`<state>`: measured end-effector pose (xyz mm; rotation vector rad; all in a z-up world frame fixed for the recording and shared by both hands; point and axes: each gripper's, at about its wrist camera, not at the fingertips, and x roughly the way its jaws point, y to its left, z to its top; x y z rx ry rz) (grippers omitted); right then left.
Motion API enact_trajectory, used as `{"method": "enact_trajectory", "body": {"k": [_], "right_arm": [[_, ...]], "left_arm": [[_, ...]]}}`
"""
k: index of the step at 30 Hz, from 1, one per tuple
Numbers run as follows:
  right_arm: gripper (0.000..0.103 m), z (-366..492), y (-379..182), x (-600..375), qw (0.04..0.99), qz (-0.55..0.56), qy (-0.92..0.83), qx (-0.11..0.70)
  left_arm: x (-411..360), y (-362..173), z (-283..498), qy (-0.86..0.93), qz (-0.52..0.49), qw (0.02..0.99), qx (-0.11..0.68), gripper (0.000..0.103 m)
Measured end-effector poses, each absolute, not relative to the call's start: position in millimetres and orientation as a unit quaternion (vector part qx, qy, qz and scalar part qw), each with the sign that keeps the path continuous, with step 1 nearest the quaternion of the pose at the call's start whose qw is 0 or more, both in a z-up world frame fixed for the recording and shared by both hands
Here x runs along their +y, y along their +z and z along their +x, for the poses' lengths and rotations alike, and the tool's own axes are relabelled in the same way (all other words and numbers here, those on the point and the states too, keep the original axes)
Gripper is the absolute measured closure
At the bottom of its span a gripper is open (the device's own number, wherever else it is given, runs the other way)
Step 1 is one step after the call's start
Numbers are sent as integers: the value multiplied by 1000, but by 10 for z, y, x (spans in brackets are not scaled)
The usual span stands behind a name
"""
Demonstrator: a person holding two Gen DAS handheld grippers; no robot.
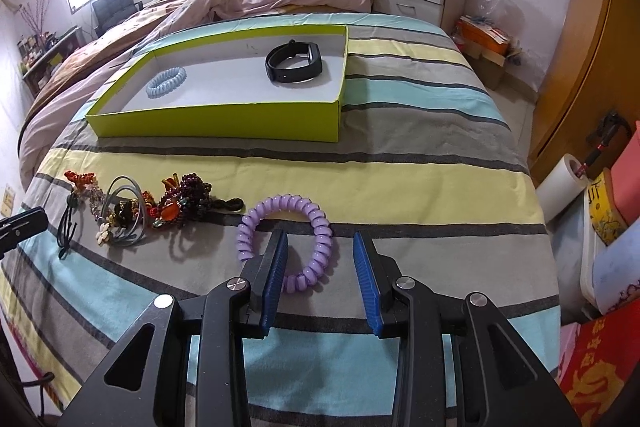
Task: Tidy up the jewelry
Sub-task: 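Move the right gripper to the purple coil hair tie and grasp it, then grasp the black beaded elastic with the left gripper while the right gripper holds the purple tie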
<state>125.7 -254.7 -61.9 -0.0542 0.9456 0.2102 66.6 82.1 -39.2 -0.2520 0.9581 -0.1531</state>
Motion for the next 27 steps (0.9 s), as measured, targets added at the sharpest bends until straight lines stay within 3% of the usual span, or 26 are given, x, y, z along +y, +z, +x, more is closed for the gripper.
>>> {"method": "enact_trajectory", "body": {"k": [4,7,27], "right_arm": [[87,1243,-614,-2539,886,-31,95,453],[92,1231,-612,-2558,887,-28,93,452],[93,1078,-400,-2601,901,24,116,418]], "left_arm": [[810,-399,705,-76,-118,876,462,61],[786,-407,726,-79,-116,875,464,61],[492,-465,978,-85,-37,880,465,61]]}}
